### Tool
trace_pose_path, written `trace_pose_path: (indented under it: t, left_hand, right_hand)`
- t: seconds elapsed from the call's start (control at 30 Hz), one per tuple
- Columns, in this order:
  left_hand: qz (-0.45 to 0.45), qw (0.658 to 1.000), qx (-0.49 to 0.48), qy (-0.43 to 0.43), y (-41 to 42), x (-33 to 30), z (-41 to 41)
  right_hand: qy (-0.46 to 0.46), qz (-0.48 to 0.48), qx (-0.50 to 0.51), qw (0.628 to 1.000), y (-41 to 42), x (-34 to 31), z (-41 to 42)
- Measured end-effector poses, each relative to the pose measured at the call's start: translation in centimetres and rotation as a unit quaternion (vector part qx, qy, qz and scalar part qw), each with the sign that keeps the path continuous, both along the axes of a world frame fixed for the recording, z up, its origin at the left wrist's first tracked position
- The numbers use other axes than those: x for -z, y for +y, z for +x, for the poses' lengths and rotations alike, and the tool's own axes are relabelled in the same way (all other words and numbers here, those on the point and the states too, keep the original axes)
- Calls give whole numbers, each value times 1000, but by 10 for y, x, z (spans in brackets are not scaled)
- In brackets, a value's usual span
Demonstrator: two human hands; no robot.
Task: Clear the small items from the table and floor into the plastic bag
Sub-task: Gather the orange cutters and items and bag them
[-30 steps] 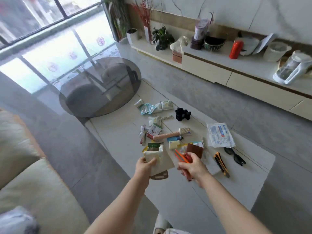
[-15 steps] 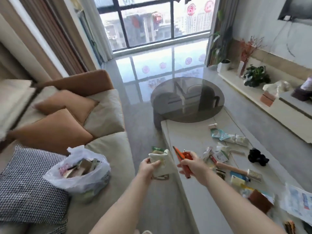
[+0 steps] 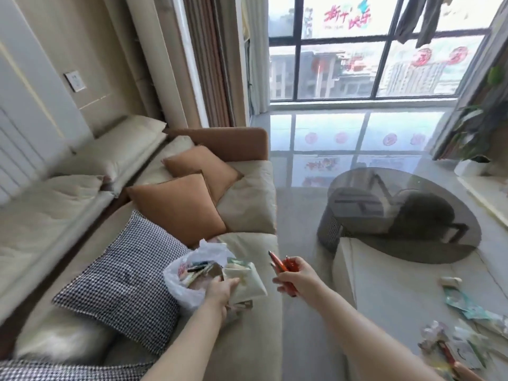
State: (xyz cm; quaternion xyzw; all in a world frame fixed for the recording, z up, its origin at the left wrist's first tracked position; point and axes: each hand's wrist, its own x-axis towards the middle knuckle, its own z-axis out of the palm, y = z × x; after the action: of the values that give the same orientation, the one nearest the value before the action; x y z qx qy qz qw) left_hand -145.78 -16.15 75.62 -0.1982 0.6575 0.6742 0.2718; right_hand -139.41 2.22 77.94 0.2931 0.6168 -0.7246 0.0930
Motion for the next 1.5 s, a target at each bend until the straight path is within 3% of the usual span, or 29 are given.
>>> trace_pose_path:
  t: [0.27,0.53,0.7,0.83,1.03,1.33,1.5]
  left_hand:
    - [-11,991,-132,-36,-88,19,-43]
    - [-58,982,-168,-58,-108,48,-103]
    - [-118,979,-146,-82,-94,70,-144]
    - [-160,974,-127,-102,-82,97,-184]
    - [-189,962,-145,-132,-78,125,-207]
    - [-180,968,-106,-136,-90,124,-184]
    - [-193,977,-9,-84,-79,85,-155]
  right_hand:
    - [-59,23,-86,994,-69,24,-91]
    - [-120,128,-180,968,-108,71,-182]
    - [-172,180,-235,940,-111,123,-224]
    - [-163,214,-264,926,-117,137,-254]
    - [-129,155,-338,919,-123,147,-288]
    - [-137,186,-332,915,-109,132,-274]
    - [-117,237,-281,923,-102,116,-239]
